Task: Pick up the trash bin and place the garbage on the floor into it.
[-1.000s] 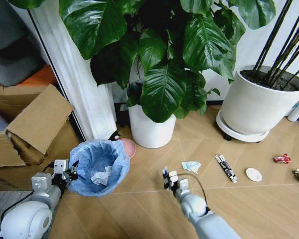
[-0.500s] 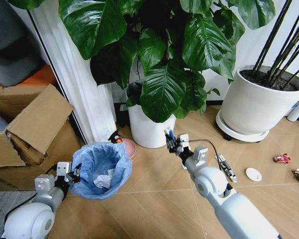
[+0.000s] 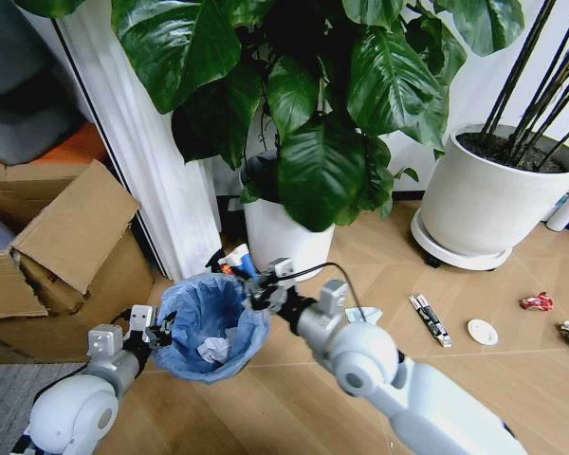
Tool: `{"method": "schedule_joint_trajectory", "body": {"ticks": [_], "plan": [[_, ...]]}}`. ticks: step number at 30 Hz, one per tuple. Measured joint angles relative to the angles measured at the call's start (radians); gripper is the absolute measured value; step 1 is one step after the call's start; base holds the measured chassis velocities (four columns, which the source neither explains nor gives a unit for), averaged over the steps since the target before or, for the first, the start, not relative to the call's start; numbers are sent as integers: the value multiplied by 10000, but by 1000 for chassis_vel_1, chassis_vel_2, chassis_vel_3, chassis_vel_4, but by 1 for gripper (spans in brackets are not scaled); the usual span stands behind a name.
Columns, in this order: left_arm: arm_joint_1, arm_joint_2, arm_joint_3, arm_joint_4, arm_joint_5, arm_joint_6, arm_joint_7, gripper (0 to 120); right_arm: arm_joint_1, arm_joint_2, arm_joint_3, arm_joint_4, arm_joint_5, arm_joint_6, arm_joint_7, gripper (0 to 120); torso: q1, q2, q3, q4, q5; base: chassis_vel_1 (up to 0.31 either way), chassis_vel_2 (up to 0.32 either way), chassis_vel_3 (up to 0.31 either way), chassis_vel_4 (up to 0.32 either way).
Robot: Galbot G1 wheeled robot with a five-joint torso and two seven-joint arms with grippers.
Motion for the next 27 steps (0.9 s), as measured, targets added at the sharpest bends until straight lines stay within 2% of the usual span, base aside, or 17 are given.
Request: {"method": "schedule_joint_trajectory", "body": {"ticks": [9,11,12,14,16,18,19,20,21,27], "plan": [[44,-9,-96,-65,77,0,73,0,584,527,-602,-767,-62,-21,-5,4,0,0,0,1,0,0,0,0,0],[34,-17,-107,-64,87,-2,84,0,642,592,-700,-887,-93,-101,35,12,0,0,0,1,-1,0,0,0,0],[34,-17,-107,-64,87,-2,84,0,642,592,-700,-887,-93,-101,35,12,0,0,0,1,-1,0,0,0,0],[10,-18,-135,-49,91,-6,94,0,680,631,-796,-993,-135,-180,160,26,0,0,0,1,0,0,0,0,0],[6,-17,-140,-46,91,-6,95,0,682,628,-800,-997,-141,-190,174,27,0,0,0,0,0,0,0,0,0],[-2,-5,-162,-30,91,-8,106,0,685,598,-801,-996,-145,-213,218,39,0,0,0,0,1,0,0,0,0],[-5,-1,-173,-26,91,-10,109,0,685,578,-801,-991,-146,-218,229,40,0,0,0,0,1,0,0,0,0],[-6,5,-181,-17,91,-13,123,0,661,531,-781,-958,-157,-221,244,49,0,0,0,0,0,0,0,0,0],[-6,5,-181,-17,91,-13,123,0,661,531,-781,-958,-157,-221,244,49,0,0,0,0,0,0,0,0,0],[-20,7,-203,35,101,-24,165,0,542,495,-728,-871,-174,-239,288,72,0,0,0,0,1,0,0,0,0]]}}
